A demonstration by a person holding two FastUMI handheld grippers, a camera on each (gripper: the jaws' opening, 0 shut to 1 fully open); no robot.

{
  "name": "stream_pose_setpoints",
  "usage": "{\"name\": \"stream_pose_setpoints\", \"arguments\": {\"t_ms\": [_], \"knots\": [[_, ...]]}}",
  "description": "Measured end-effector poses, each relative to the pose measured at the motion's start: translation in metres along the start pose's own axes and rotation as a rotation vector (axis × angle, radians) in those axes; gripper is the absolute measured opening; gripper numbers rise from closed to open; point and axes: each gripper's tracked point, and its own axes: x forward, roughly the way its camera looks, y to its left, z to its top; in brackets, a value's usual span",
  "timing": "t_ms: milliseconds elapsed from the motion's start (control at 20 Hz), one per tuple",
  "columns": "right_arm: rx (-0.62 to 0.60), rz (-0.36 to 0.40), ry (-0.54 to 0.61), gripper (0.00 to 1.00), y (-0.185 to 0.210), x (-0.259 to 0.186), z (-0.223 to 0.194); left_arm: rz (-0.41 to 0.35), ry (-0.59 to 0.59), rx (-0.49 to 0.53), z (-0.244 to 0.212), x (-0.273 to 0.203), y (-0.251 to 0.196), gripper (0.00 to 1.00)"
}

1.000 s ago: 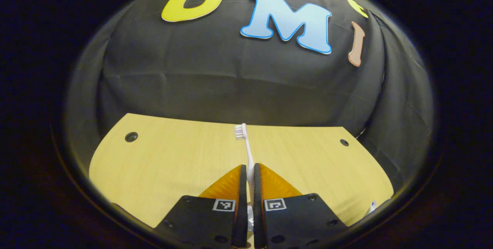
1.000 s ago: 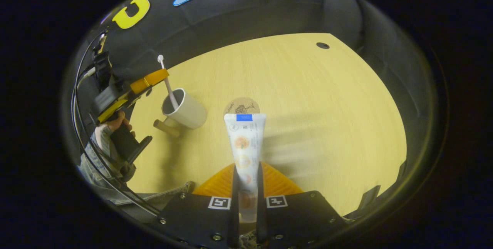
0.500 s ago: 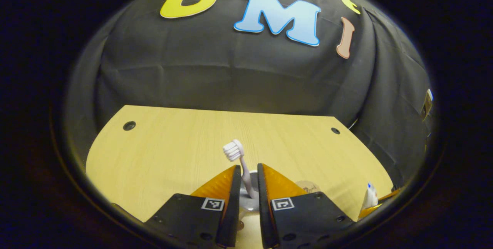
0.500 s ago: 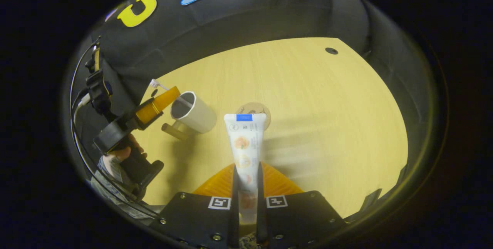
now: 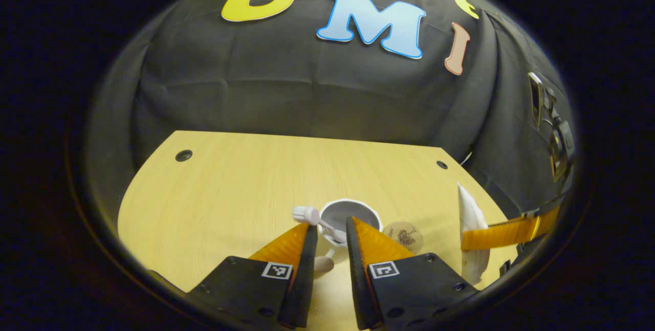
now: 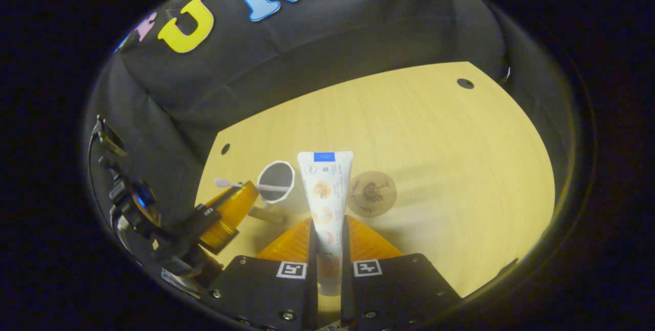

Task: Put the toothbrush and toothpaste on the desktop into the cup, then pick up the cup and place it on the coaster on the desktop.

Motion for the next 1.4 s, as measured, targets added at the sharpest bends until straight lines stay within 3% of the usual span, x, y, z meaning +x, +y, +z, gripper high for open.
{"name": "stream_pose_setpoints", "arguments": {"t_ms": [250, 350, 400, 500, 800, 950, 1050, 1150, 1200, 1250, 1300, 1400], "knots": [[0.004, 0.083, -0.086, 0.19, 0.049, 0.019, 0.049, 0.008, 0.006, 0.001, -0.003, -0.019, 0.011, 0.45], [0.017, 0.122, -0.123, 0.18, 0.064, 0.029, 0.065, 0.022, 0.012, -0.003, -0.008, -0.029, 0.018, 0.4], [0.031, 0.139, -0.141, 0.18, 0.07, 0.035, 0.072, 0.03, 0.016, -0.008, -0.01, -0.035, 0.022, 0.45], [0.055, 0.163, -0.164, 0.18, 0.076, 0.05, 0.083, 0.05, 0.025, -0.023, -0.015, -0.051, 0.034, 0.45], [-0.05, 0.135, -0.2, 0.18, 0.078, 0.1, 0.089, 0.167, 0.044, -0.055, -0.036, -0.107, 0.087, 0.36], [-0.129, 0.111, -0.226, 0.18, 0.079, 0.112, 0.083, 0.236, 0.042, -0.089, -0.044, -0.133, 0.115, 0.45], [-0.214, 0.085, -0.251, 0.18, 0.08, 0.114, 0.077, 0.269, 0.038, -0.111, -0.042, -0.138, 0.125, 0.45], [-0.291, 0.066, -0.295, 0.18, 0.082, 0.115, 0.076, 0.284, 0.041, -0.128, -0.043, -0.138, 0.127, 0.45], [-0.32, 0.052, -0.32, 0.18, 0.082, 0.115, 0.076, 0.284, 0.045, -0.136, -0.043, -0.137, 0.125, 0.4], [-0.337, 0.041, -0.347, 0.18, 0.081, 0.116, 0.076, 0.28, 0.047, -0.139, -0.043, -0.138, 0.12, 0.45], [-0.342, 0.034, -0.374, 0.18, 0.078, 0.115, 0.076, 0.274, 0.048, -0.135, -0.041, -0.138, 0.116, 0.4], [-0.332, 0.026, -0.403, 0.18, 0.073, 0.116, 0.068, 0.265, 0.053, -0.117, -0.04, -0.138, 0.106, 0.4]]}}
